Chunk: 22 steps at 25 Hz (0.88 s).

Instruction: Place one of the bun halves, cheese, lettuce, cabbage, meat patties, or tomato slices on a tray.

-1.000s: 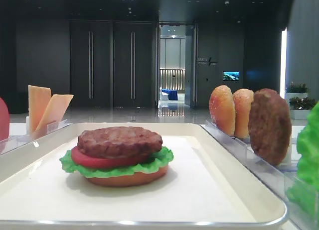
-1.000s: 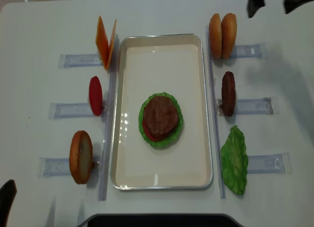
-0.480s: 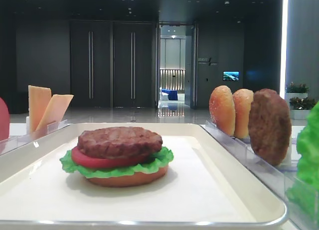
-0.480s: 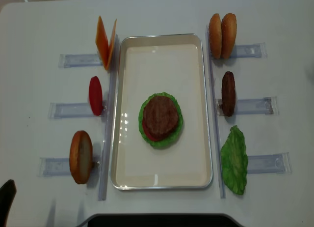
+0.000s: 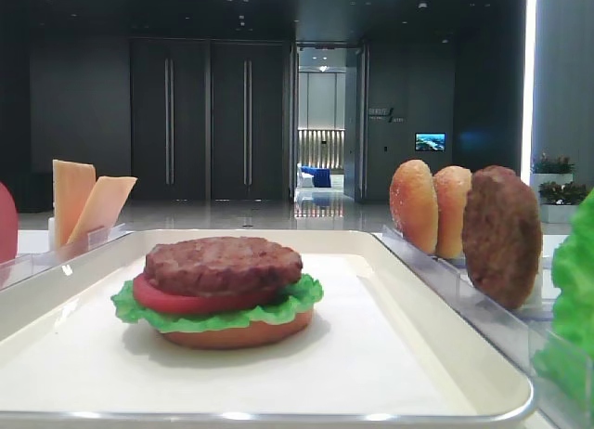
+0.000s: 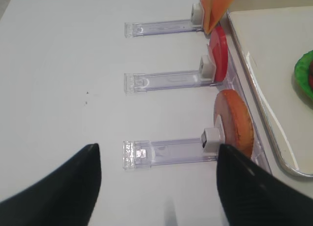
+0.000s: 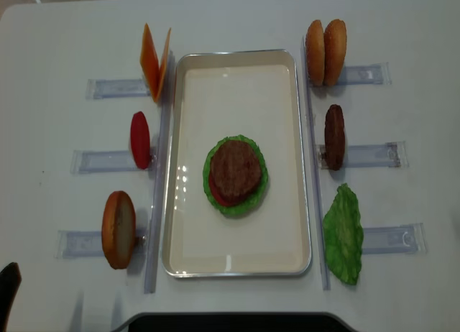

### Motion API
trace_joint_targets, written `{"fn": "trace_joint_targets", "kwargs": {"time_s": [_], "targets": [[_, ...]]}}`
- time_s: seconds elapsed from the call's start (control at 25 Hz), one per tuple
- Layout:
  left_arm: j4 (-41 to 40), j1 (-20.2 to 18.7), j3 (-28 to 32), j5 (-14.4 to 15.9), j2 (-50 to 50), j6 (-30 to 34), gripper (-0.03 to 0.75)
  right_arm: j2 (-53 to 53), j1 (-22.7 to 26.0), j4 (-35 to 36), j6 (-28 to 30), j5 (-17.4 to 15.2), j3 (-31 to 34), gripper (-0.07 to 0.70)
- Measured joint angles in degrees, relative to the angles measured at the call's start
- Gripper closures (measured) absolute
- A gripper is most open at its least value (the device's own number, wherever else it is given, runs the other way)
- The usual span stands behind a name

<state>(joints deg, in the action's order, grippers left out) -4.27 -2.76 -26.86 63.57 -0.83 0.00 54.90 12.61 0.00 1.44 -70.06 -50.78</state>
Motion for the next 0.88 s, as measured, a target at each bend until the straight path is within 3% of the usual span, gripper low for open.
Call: {"fn": "trace_joint_targets", "kwargs": {"time_s": [0.4, 0.68, 0.88], "targets": [[0.0, 0.0, 0.0, 0.0, 0.0, 0.0, 0.160, -31.9, 0.0, 0.7, 1.4, -0.1, 18.3, 0.071], [0.0, 0.0, 0.0, 0.0, 0.0, 0.0, 0.197, -43.1, 0.0, 4.9, 3.9, 3.6, 21.2, 0.073], [0.0, 0.0, 0.0, 0.0, 0.0, 0.0, 0.250, -47.5, 0.0, 5.7, 4.4, 4.4, 21.7, 0.090]]}}
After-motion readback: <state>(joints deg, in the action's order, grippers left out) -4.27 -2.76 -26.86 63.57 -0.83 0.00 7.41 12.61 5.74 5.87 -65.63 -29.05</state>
